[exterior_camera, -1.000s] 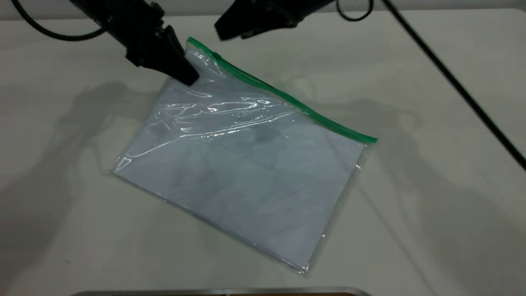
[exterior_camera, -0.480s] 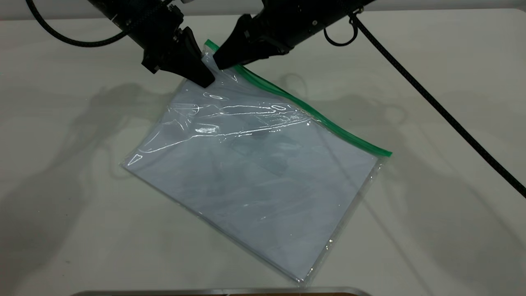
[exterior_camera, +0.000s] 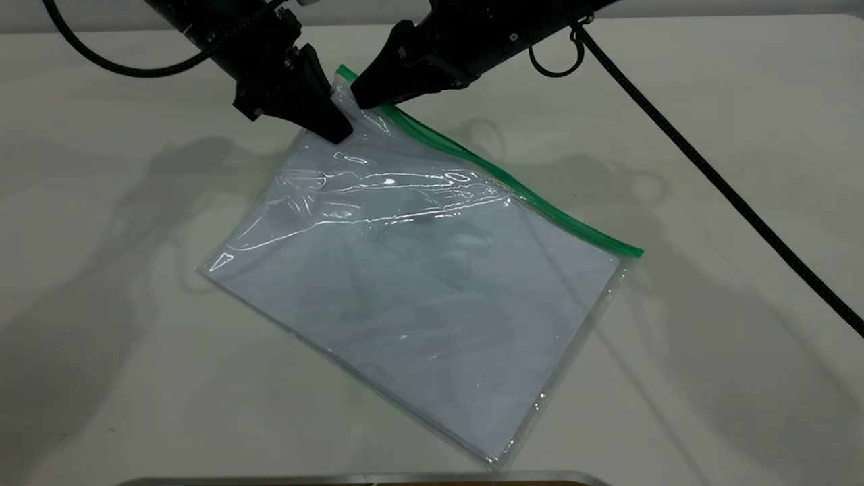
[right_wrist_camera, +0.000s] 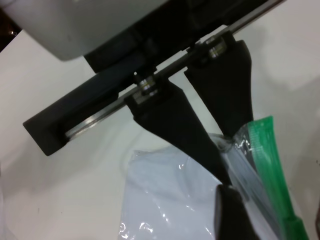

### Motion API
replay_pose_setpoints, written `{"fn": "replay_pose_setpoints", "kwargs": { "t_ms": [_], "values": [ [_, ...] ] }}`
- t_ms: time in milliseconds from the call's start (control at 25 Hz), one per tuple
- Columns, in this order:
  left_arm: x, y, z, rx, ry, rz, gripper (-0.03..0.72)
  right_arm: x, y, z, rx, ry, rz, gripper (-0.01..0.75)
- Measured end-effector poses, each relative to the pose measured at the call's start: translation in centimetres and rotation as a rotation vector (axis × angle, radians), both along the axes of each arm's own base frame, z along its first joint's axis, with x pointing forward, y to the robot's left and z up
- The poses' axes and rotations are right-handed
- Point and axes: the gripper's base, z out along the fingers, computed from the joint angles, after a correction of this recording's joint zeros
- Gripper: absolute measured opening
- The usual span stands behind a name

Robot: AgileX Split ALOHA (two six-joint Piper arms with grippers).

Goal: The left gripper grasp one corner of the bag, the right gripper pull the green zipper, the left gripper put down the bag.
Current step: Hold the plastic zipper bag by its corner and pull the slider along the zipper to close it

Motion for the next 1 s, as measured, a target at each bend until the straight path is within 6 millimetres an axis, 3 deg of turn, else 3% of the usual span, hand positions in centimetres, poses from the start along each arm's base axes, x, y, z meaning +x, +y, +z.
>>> {"fn": "replay_pose_setpoints", "kwargs": {
  "t_ms": [160,560,1000],
  "values": [
    [0.01,0.00,0.00,0.000,-0.001,0.001,0.055,-0.01,-0.01,-0.10,-0.002,0.001,0.000,0.355],
    [0.02,-0.01,0.00,-0.001,-0.002,0.002,0.055,0.15,-0.11,-0.20,-0.017,-0.010,-0.015,0.323],
    [0.16,-0.26,0.21,-0.035,0.002,0.029,0.057,0.18,-0.26,-0.31,-0.052,-0.033,0.011,0.050]
  ]
}}
